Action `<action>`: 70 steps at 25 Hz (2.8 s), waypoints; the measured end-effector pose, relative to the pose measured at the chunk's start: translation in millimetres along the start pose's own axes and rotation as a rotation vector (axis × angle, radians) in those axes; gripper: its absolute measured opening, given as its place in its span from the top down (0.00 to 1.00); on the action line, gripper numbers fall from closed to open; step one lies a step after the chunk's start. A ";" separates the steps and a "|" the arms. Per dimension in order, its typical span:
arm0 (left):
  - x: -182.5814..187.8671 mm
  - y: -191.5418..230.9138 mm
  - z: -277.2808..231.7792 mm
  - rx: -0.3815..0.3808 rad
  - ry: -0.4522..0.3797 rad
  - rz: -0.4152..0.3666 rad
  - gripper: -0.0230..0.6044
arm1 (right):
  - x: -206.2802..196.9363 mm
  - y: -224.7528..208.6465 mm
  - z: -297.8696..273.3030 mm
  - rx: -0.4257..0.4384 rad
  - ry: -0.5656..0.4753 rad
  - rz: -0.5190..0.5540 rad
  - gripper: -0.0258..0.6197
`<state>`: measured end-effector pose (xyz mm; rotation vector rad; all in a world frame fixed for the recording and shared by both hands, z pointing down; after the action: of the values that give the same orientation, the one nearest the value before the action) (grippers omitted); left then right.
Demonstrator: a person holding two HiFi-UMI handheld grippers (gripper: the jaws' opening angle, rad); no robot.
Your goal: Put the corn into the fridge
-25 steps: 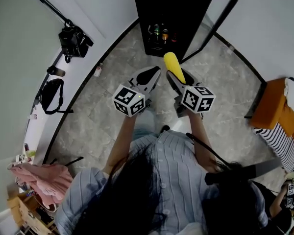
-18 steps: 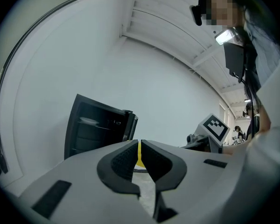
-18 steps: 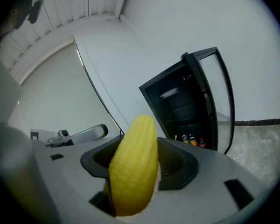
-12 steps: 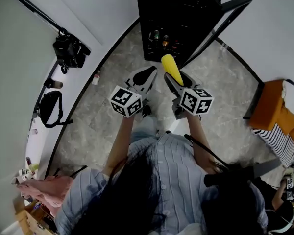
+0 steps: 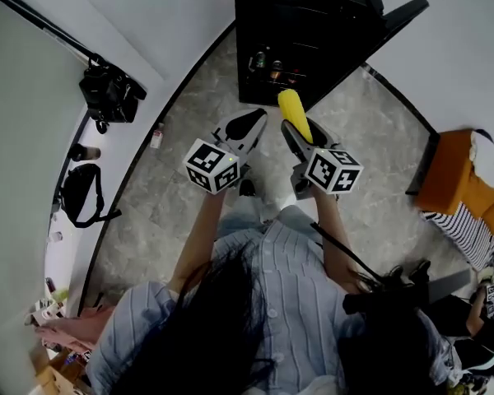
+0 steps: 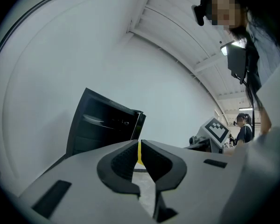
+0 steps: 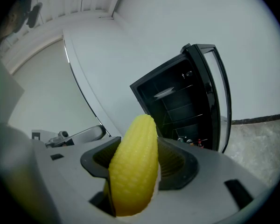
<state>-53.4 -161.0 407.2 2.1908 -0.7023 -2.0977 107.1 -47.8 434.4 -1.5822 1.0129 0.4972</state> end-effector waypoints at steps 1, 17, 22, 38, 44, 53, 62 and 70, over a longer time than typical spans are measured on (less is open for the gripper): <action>0.6 2.9 -1.0 -0.003 0.001 0.002 0.95 | 0.5 -0.9 -2.1 -0.004 -0.002 -0.005 0.58; -6.8 29.3 -41.0 0.055 0.012 0.034 0.95 | 33.6 -53.3 -38.8 -0.004 0.026 -0.033 0.58; -0.5 33.8 -69.4 0.092 0.004 0.032 0.95 | 57.5 -82.6 -54.7 0.019 0.057 -0.014 0.58; -23.4 60.7 -159.2 0.139 0.033 -0.003 0.95 | 84.6 -179.3 -138.1 0.082 0.143 0.033 0.58; -40.3 81.4 -177.9 0.159 0.019 -0.004 0.95 | 86.8 -205.3 -175.0 0.099 0.148 0.066 0.58; -60.9 105.0 -192.0 0.172 0.019 -0.006 0.95 | 82.3 -229.2 -208.8 0.085 0.141 0.087 0.58; -71.5 118.5 -203.6 0.169 -0.004 -0.003 0.95 | 86.6 -243.9 -239.8 0.076 0.143 0.141 0.58; -77.5 116.8 -201.9 0.172 -0.001 0.013 0.95 | 95.9 -264.2 -273.9 0.043 0.182 0.147 0.58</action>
<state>105.1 -297.2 536.6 2.2616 -0.9278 -2.1049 319.7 -339.7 588.2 -1.5416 1.2773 0.4336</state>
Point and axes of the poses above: the fingertips, and each gripper's own axes: z backward along the fingers, y to its left, x out of its top, the point moved 9 cm from there along z, backward along the fingers, and after that the axes turned 9 degrees about x, right-handed, at the moved point
